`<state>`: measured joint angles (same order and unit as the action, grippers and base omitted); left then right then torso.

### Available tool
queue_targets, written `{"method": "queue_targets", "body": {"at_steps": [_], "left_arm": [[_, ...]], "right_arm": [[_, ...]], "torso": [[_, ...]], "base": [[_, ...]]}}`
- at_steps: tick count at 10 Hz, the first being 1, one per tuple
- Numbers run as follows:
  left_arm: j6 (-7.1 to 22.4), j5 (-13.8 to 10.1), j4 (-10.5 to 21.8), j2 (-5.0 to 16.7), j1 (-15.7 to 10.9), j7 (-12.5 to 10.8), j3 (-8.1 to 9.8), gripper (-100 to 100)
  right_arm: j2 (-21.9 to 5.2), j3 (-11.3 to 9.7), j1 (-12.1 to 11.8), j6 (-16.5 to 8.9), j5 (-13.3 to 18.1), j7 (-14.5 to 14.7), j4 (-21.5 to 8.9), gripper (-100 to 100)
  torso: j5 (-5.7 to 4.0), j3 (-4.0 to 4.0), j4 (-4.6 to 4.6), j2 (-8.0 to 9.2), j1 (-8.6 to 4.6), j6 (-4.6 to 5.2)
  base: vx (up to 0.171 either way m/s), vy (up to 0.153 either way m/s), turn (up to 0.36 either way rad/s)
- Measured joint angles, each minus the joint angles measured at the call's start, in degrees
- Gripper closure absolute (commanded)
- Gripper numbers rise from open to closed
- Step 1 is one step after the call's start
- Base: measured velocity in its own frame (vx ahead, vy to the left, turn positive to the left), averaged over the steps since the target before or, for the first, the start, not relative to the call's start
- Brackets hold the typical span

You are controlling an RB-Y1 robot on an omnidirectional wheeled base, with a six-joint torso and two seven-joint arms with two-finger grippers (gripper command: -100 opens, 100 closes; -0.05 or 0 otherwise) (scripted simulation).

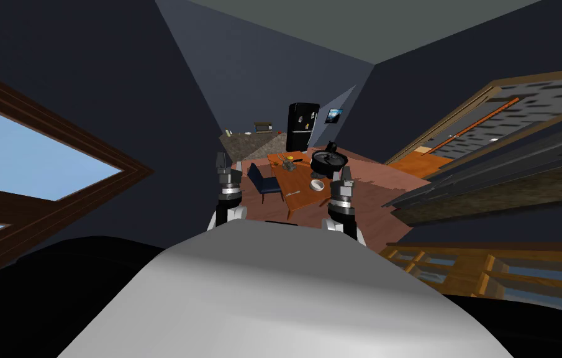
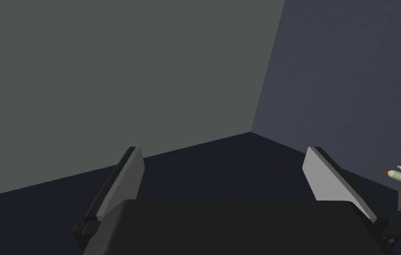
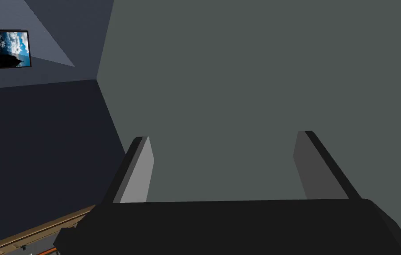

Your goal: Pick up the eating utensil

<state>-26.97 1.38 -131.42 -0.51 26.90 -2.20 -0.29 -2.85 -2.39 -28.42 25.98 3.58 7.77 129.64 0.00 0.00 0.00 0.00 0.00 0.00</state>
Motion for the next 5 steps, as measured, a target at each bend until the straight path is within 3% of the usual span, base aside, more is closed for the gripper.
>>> {"method": "queue_targets", "body": {"at_steps": [5], "left_arm": [[0.0,0.0,0.0,0.0,-0.01,0.0,0.0,0]], "right_arm": [[-7.94,-2.12,1.96,-0.51,1.38,1.95,-7.17,-100]], "torso": [[0.0,0.13,0.05,0.22,-0.02,-0.02]], "base": [[-0.059,0.002,0.124]]}}
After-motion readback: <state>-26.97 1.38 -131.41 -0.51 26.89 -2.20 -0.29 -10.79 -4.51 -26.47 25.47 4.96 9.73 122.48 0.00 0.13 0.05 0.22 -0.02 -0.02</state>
